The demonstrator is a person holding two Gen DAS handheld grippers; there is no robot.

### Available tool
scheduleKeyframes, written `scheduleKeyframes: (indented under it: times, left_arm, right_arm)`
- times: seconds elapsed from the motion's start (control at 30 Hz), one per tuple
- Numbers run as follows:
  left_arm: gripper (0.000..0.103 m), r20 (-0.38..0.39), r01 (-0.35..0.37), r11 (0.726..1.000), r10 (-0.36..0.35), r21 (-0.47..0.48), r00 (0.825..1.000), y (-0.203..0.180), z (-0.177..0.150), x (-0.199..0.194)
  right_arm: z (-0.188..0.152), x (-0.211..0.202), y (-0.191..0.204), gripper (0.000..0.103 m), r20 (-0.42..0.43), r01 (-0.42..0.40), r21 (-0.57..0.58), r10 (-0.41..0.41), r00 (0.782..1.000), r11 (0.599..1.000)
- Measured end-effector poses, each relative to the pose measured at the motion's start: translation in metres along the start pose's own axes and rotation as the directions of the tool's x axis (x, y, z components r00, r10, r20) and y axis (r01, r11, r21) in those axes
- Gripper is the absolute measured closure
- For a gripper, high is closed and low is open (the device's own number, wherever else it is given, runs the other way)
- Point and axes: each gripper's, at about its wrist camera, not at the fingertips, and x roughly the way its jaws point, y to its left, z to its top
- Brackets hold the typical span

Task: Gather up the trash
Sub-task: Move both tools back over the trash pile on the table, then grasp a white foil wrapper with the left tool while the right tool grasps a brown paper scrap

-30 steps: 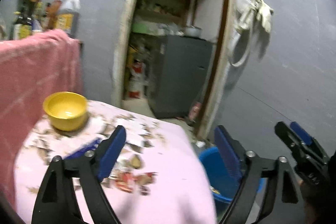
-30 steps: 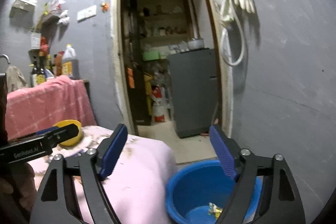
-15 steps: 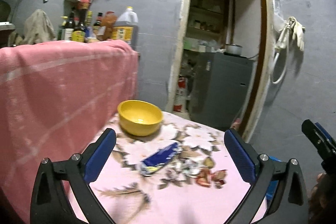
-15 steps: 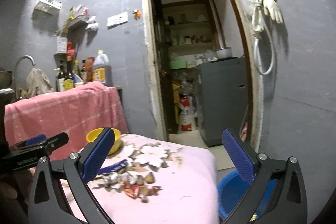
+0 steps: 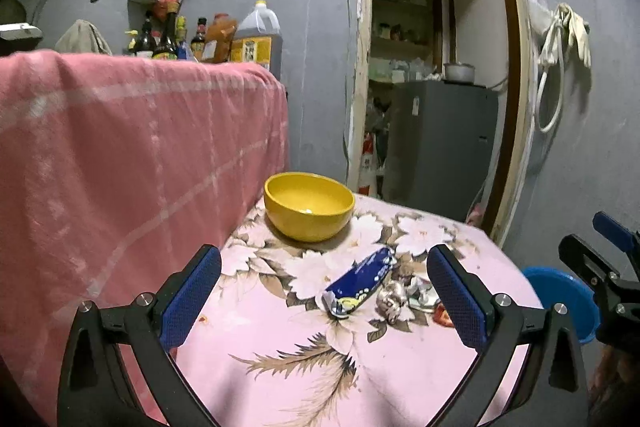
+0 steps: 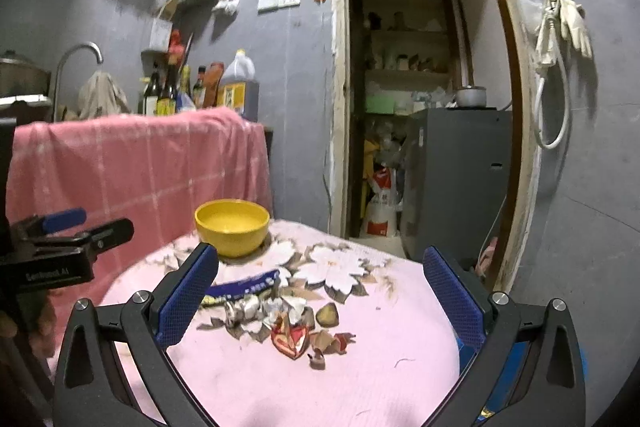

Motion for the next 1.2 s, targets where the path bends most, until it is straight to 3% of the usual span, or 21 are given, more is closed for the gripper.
scheduleKeyframes:
  times: [0.33, 0.47, 0.63, 0.87, 1.07, 1.2]
  left_arm:
    - [0.002, -0.144, 0.033, 0.999, -0.033, -0.002, 0.989, -0.006, -0.009, 0.043]
    - [0.004, -0.202, 0.055, 0.998, -0.056, -0.006, 0.978, -0.010, -0.012, 0.060]
    - [0.024, -0.285, 0.089, 0.996, -0.087, -0.009, 0.955, -0.017, -0.017, 0.081]
    - [0.049, -0.399, 0.130, 0.991, -0.110, 0.024, 0.910, -0.033, -0.027, 0.110]
    - [0.060, -0.462, 0.143, 0.990, -0.126, 0.002, 0.878, -0.039, -0.030, 0.128]
    - [0.061, -0.483, 0.159, 0.987, -0.142, -0.007, 0.864, -0.041, -0.030, 0.136]
  right_arm:
    - [-0.023, 0.041, -0.014, 0.001, -0.153, -0.018, 0.002, 0.018, 0.988, 1.000]
    - [-0.031, 0.058, -0.022, 0.016, -0.226, -0.035, 0.041, 0.044, 0.973, 0.999]
    - [-0.042, 0.082, -0.029, 0.029, -0.332, -0.042, 0.073, 0.064, 0.941, 0.996]
    - [-0.055, 0.111, -0.031, 0.035, -0.460, -0.056, 0.088, 0.091, 0.883, 0.995]
    - [-0.062, 0.127, -0.030, 0.046, -0.524, -0.073, 0.103, 0.117, 0.844, 0.992]
    - [-0.069, 0.135, -0.030, 0.054, -0.557, -0.079, 0.108, 0.126, 0.821, 0.991]
